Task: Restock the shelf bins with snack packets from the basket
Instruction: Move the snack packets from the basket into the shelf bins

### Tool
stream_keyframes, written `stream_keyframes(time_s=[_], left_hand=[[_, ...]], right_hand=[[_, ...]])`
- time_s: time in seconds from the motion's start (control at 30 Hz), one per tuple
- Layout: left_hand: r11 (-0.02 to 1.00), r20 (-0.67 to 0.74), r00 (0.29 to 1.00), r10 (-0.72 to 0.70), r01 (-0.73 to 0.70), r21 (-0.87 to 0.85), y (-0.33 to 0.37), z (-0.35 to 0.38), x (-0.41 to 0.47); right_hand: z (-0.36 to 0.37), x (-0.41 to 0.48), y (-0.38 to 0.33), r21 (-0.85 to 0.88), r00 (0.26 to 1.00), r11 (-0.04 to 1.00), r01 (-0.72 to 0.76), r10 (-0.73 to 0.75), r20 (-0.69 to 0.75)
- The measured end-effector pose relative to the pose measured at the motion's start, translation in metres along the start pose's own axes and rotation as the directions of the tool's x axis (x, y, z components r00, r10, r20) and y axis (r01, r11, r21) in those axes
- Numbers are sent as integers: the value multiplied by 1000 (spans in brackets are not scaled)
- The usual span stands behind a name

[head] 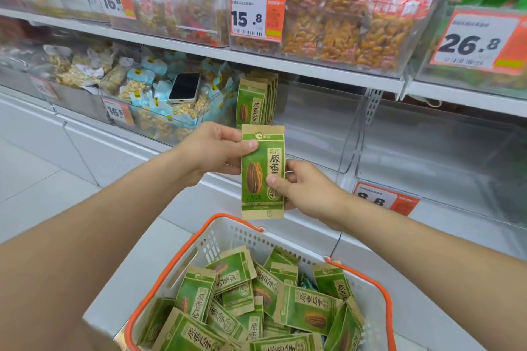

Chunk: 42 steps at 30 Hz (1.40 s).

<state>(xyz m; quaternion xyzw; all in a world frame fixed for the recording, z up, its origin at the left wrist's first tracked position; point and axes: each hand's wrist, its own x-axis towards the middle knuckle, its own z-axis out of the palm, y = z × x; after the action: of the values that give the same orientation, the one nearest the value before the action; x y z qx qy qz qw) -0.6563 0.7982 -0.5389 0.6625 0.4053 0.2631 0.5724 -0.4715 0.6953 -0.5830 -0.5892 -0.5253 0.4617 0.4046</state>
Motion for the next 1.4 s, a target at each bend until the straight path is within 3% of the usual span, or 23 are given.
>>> stream_keyframes(time_s=[0.1, 0.23, 0.33, 0.4, 0.47, 0.57, 0.63, 0.77, 0.87, 0.93, 1.03, 1.4], left_hand=[[1000, -13, 1000, -4, 3, -10, 3, -6, 5], [1000, -28, 1000, 12, -13, -22, 8, -13, 15], [986, -141, 989, 46, -22, 167, 8, -23, 29], [857, -229, 955, 191, -48, 514, 1, -37, 43], [621, -211, 925, 316, -34, 783, -6, -48, 52], [382, -133, 930, 342, -9, 924, -12, -52, 57], [324, -107, 933, 345, -11, 946, -13, -51, 60], [377, -120, 934, 336, -17, 926, -12, -54, 69], [369, -123, 930, 346, -15, 929, -13, -54, 72], [338, -113, 927, 359, -16, 941, -14, -53, 74], [332, -105, 931, 350, -19, 943, -17, -51, 77], [324, -93, 918, 384, -40, 945, -26, -49, 89]], right_hand=[[4, 5, -7, 50, 1000, 999, 9, -7, -27], [9, 22, -20, 17, 978, 999, 36, -32, -205], [12, 45, -31, 1, 932, 999, 37, -34, -361], [7, 66, -41, 3, 883, 999, 49, -42, -468], [-2, 89, -47, 77, 863, 996, 43, 2, -506], [-13, 119, -47, 94, 843, 994, 48, 10, -538], [-16, 133, -44, 54, 826, 997, 56, -16, -564], [-20, 155, -36, -78, 811, 996, 38, -76, -580], [-22, 170, -33, -388, 843, 922, 0, -208, -496], [-20, 180, -33, -504, 878, 864, -9, -234, -418], [-14, 199, -32, -564, 891, 825, -32, -232, -390], [-6, 233, -24, -594, 820, 795, -122, -257, -512]])
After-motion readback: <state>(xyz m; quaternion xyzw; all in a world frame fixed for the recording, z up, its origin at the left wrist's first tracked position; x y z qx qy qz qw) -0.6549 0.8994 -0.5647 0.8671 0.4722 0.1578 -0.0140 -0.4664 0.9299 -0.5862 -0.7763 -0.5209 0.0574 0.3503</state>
